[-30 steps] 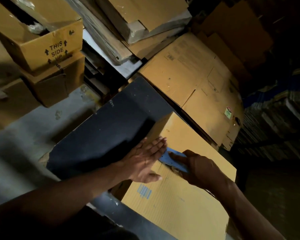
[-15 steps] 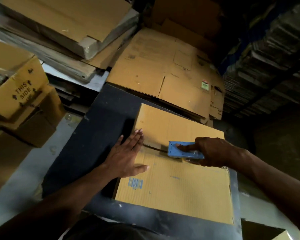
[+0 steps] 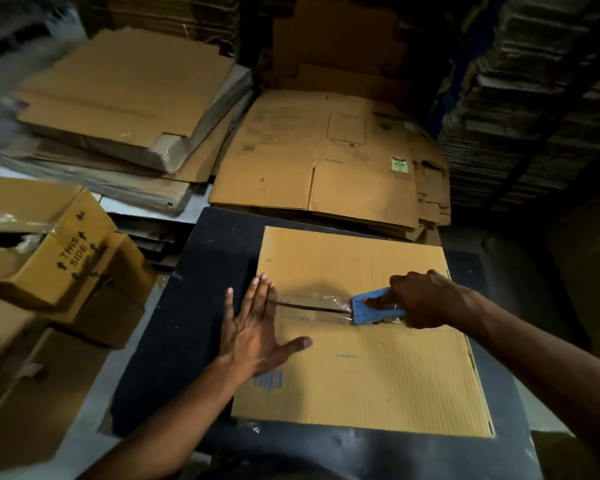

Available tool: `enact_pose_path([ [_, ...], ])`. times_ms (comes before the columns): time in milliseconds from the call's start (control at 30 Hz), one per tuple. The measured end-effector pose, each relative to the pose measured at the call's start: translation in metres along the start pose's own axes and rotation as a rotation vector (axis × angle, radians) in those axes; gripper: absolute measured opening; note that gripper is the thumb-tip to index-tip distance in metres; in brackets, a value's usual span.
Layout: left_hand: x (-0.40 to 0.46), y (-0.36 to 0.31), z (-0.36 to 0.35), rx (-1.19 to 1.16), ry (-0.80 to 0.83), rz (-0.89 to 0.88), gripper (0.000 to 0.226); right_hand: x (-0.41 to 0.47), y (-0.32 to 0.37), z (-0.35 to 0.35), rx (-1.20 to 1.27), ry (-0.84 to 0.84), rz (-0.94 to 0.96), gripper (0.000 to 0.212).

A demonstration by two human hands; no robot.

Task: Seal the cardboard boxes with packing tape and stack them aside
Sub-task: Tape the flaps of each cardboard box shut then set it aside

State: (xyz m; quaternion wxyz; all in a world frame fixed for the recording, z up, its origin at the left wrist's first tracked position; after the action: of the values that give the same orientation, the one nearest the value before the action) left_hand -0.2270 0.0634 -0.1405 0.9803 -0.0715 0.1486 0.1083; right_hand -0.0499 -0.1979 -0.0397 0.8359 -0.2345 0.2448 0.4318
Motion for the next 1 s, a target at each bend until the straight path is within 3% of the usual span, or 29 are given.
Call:
enact_pose_path([
  [100, -0.002, -0.018, 0.0, 0.0, -0.032, 0.085, 0.133, 0.0, 0.004, -0.004, -0.035, -0.024, 0.002, 0.077],
  [267, 0.003, -0.039, -0.011, 0.022, -0.04, -0.109, 0.123, -0.008, 0.0, -0.002, 0.068, -0.027, 0.032, 0.072],
  [467, 0.005, -0.021, -0.015, 0.047, -0.076, -0.168, 0.119, -0.014, -0.01, -0.006, 0.171, -0.049, 0.024, 0.07],
  [733, 0.003, -0.072, -0.009, 0.078, 0.002, -0.02, 0.123, -0.005, -0.005, -0.011, 0.032, -0.108, 0.06, 0.058],
  [867, 0.006, -0.123, -0.017, -0.004, 0.074, -0.124, 0.128, -0.006, -0.013, -0.01, 0.028, -0.074, 0.102, 0.058],
  [1000, 0.004, -0.094, -0.019, 0.057, 0.019, -0.129, 0.112, -0.009, -0.017, -0.014, 0.027, -0.072, 0.114, 0.058],
])
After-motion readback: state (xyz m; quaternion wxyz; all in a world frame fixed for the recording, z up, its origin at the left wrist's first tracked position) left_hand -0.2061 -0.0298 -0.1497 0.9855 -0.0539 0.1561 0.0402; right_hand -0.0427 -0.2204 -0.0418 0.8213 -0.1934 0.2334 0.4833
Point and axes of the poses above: each hand's wrist, its own x-axis towards the middle knuckle, its own z-axis out of the back of the hand, y = z × x, the point moved 1 cm from there along x, towards the middle knuckle, and after that the axes turned 2 degrees about y, right-handed, at the moved point
